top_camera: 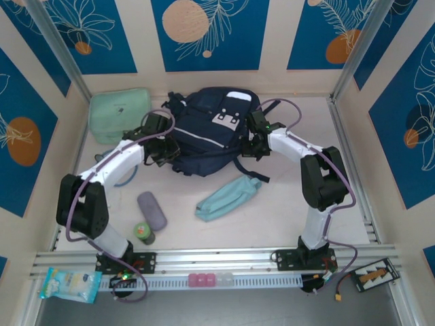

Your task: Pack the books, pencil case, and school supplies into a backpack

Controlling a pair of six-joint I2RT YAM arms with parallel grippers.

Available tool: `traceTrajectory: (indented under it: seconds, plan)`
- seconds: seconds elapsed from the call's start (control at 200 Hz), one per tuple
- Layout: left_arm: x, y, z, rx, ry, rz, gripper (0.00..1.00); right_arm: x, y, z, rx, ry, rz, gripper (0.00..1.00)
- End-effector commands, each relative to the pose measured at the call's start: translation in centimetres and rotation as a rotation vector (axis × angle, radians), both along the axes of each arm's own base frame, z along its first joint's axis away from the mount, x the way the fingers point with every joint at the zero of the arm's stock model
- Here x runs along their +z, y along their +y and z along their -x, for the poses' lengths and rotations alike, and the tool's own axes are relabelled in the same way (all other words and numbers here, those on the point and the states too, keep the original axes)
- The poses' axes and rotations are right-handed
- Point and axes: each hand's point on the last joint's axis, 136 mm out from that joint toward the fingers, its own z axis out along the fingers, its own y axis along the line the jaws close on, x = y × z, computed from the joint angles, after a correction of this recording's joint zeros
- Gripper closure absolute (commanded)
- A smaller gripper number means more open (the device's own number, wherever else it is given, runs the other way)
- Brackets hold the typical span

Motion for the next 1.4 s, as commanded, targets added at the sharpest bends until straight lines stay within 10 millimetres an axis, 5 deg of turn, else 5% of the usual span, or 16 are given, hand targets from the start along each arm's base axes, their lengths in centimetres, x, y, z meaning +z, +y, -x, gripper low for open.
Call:
traceTrajectory:
  seconds: [0.0,0.1,0.25,0.505,0.65,0.8,1.05,1.185,1.395]
  plan:
    - [-0.4,-0.6,3.9,-0.012,0.055,0.005,1.00,1.3,-1.9,-1.7,-0.035,-0.059,-0.028,0.97]
    - [-2.3,-1.6,7.0,-0.018,0.103,0.006,1.00,0.9,-2.0,-1.7,-0.031,-0.043,-0.096,0.95]
    - [-3.4,-1.8,8.8,-0.048,0.105,-0.030,0.72,0.7,-2.2,-1.3,-0.033,-0.017,-0.140,0.85]
    - [4.2,-1.9,5.3,-0.388,-0.173,-0.246,0.31,4.7,-2.9,0.6,-0.073,-0.089,-0.212,0.42]
    - [7.8,-4.1,2.8,-0.647,-0.378,-0.329,0.00,7.5,-3.5,1.7,-0.096,-0.162,-0.297,0.27]
    - [9.2,-6.3,-0.2,-0.857,-0.558,-0.449,0.00,9.8,-4.2,2.1,-0.127,-0.226,-0.386,0.15]
    - [7.0,-11.7,-0.2,-1.355,-0.818,-0.462,0.01,10.4,-5.8,2.3,-0.188,-0.223,-0.463,0.12]
    - [4.3,-11.9,-1.0,-1.514,-0.735,-0.517,0.03,10.0,-6.3,2.5,-0.218,-0.204,-0.491,0.14]
    - [0.5,-10.9,0.4,-1.783,-0.554,-0.525,0.11,10.0,-6.4,2.6,-0.236,-0.202,-0.515,0.15]
